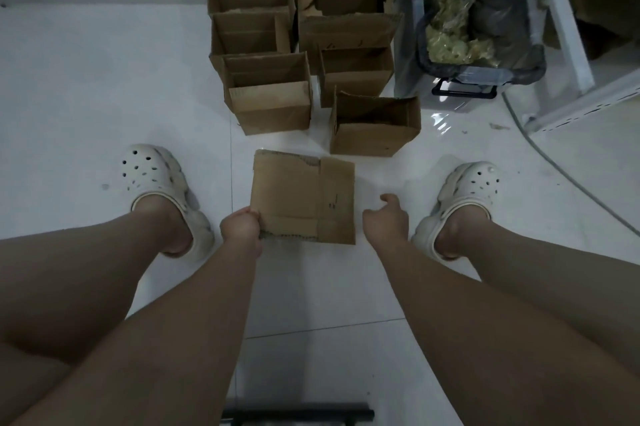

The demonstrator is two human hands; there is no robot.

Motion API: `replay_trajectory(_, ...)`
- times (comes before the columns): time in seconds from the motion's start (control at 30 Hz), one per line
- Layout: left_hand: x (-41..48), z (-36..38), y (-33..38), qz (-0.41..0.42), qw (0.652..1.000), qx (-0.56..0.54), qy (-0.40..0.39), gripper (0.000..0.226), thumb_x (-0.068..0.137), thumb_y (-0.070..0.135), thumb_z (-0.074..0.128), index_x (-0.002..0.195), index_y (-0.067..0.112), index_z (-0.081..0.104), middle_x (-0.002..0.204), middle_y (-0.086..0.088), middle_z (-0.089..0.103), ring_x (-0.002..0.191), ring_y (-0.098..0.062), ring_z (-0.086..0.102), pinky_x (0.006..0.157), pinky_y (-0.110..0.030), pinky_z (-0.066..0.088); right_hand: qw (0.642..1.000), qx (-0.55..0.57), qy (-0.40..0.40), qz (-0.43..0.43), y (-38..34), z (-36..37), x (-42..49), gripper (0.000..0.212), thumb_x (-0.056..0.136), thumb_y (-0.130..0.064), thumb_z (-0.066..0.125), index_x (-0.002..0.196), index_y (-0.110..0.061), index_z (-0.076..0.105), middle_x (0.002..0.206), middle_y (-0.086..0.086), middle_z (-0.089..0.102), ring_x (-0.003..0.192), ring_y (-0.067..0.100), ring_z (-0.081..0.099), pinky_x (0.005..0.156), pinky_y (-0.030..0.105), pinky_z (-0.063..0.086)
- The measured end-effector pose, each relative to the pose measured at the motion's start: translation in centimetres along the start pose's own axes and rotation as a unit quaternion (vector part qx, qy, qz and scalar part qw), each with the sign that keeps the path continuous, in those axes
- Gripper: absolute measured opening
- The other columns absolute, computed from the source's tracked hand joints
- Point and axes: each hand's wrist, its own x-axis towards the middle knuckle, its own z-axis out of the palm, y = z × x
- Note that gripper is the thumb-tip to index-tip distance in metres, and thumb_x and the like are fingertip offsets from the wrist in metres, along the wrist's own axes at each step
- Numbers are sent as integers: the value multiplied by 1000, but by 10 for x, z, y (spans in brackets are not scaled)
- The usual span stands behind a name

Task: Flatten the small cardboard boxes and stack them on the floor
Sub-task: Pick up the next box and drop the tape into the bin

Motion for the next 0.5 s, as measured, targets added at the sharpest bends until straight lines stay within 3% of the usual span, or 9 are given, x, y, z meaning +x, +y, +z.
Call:
replay_trajectory(0.07, 7, 0, 0, -2, 999, 22, 25, 32, 85, -4, 51, 60, 14, 58, 71, -6, 53, 76, -21, 47, 64, -32, 38, 997, -38, 29, -60, -16, -8, 8, 41, 90, -16, 51, 130, -17, 47, 129, 13, 40, 103, 31, 55, 82, 34, 49)
replay_trajectory(0.2, 17, -3, -9, 1, 998, 40, 40, 11, 85, 2, 59, 87, 11, 65, 97, -11, 64, 82, -26, 57, 74, -31, 48, 973, -130, 46, -184, -54, -18, 20, 23, 92, -15, 53, 113, -13, 61, 133, 7, 31, 99, 25, 55, 81, 26, 46)
replay_trajectory(0.37, 14, -6, -17, 43, 986, 144, 71, 38, 83, 4, 64, 120, 6, 55, 119, -19, 57, 102, -35, 57, 85, -37, 49, 923, -250, 62, -285, -80, -23, 29, 19, 88, -12, 55, 99, -15, 70, 152, 0, 13, 115, 24, 43, 82, 30, 41)
replay_trajectory(0.5, 0, -2, -11, 110, 965, 223, 78, 18, 88, 11, 56, 104, 18, 52, 120, -19, 53, 97, -35, 58, 81, -39, 50, 914, -312, 20, -259, -80, -27, 37, 21, 88, -11, 55, 101, -17, 71, 159, -9, -6, 125, 24, 39, 86, 34, 44)
